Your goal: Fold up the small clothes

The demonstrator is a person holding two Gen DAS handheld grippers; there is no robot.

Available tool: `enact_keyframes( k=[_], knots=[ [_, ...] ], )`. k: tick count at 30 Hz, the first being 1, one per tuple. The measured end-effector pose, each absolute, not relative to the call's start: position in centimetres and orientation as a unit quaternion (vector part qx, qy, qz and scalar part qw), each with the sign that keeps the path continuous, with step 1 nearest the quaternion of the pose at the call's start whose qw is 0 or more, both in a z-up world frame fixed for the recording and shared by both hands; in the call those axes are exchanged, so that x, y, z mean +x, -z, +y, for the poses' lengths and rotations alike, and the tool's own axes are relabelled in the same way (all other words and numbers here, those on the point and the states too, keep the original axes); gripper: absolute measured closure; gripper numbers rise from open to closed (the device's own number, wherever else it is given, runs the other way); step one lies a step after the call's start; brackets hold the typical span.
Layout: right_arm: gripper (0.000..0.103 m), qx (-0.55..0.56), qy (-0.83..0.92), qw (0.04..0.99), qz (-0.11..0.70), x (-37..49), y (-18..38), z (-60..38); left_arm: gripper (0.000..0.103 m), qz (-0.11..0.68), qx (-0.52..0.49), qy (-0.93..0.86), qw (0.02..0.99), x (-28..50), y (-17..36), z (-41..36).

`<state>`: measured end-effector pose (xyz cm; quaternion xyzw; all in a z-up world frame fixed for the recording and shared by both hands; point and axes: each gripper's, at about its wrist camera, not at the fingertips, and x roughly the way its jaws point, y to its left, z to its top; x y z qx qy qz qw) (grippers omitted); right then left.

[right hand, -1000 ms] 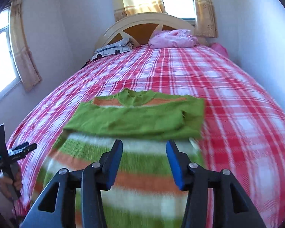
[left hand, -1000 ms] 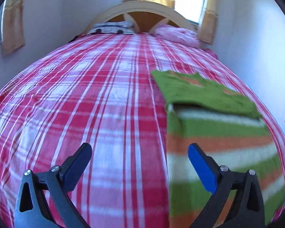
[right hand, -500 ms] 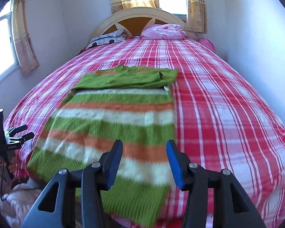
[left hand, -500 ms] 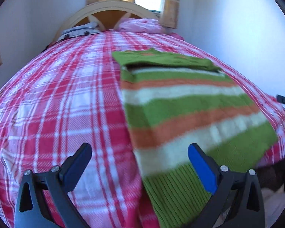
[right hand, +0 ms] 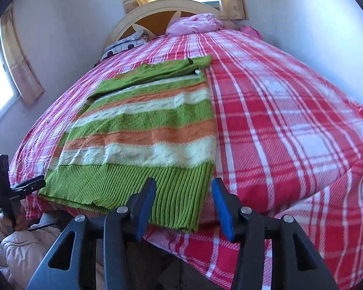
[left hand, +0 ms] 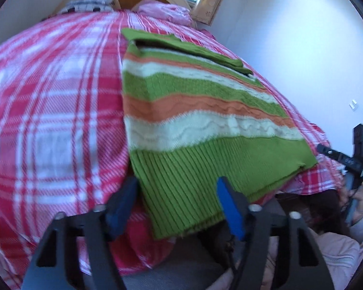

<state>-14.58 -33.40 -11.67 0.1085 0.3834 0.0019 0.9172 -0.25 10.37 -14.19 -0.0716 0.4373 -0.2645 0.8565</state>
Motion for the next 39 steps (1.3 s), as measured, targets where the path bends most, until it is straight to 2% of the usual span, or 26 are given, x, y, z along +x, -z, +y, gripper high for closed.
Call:
enact_keyframes(
  k=[11, 16, 17, 19, 20, 21, 22, 23, 29, 34, 39],
  knots=[
    [0.054, 0.103, 0.007, 0.904, 0.415, -14.5, 13.8, -33.2, 0.040, 0.440, -0.027, 0.273, 0.855, -1.3, 13.9, 8.7],
    [0.054, 0.074, 0.004, 0.907, 0.415, -14.6, 13.9, -32.0, 0.035, 0.443, -0.025, 0.271, 0.854, -1.3, 13.9, 8.6],
    [0.054, 0.072, 0.000, 0.907, 0.415, -14.6, 14.0, -31.8, 0.037, 0.443, -0.024, 0.269, 0.855, -1.3, 13.9, 8.5],
    [0.058, 0.044, 0.007, 0.907, 0.418, -14.6, 14.2, -31.1, 0.059, 0.443, -0.020, 0.258, 0.858, -1.2, 13.9, 8.5],
    [0.061, 0.022, 0.016, 0.907, 0.421, -14.5, 14.2, -30.8, 0.078, 0.445, -0.021, 0.250, 0.859, -1.1, 14.0, 8.6],
    [0.070, 0.012, 0.023, 0.906, 0.422, -14.5, 14.2, -30.7, 0.082, 0.448, -0.029, 0.247, 0.859, -0.9, 14.1, 9.0],
    [0.091, 0.014, 0.022, 0.907, 0.419, -14.5, 14.2, -30.9, 0.083, 0.449, -0.049, 0.254, 0.855, -0.8, 14.1, 9.5],
    [0.097, 0.029, 0.011, 0.907, 0.419, -14.4, 14.1, -31.3, 0.085, 0.451, -0.062, 0.258, 0.852, -0.7, 14.2, 9.9],
    [0.097, 0.151, -0.039, 0.896, 0.416, -14.4, 13.1, -33.7, 0.090, 0.447, -0.051, 0.262, 0.854, -0.7, 13.1, 9.4],
    [0.097, 0.243, -0.085, 0.899, 0.355, -13.0, 8.9, -35.6, 0.091, 0.441, -0.092, 0.285, 0.846, 2.3, 10.2, 9.6],
    [0.097, 0.292, -0.081, 0.900, 0.315, -7.1, 6.5, -38.1, 0.091, 0.401, -0.092, 0.282, 0.867, 7.3, 6.2, 8.4]
  ],
)
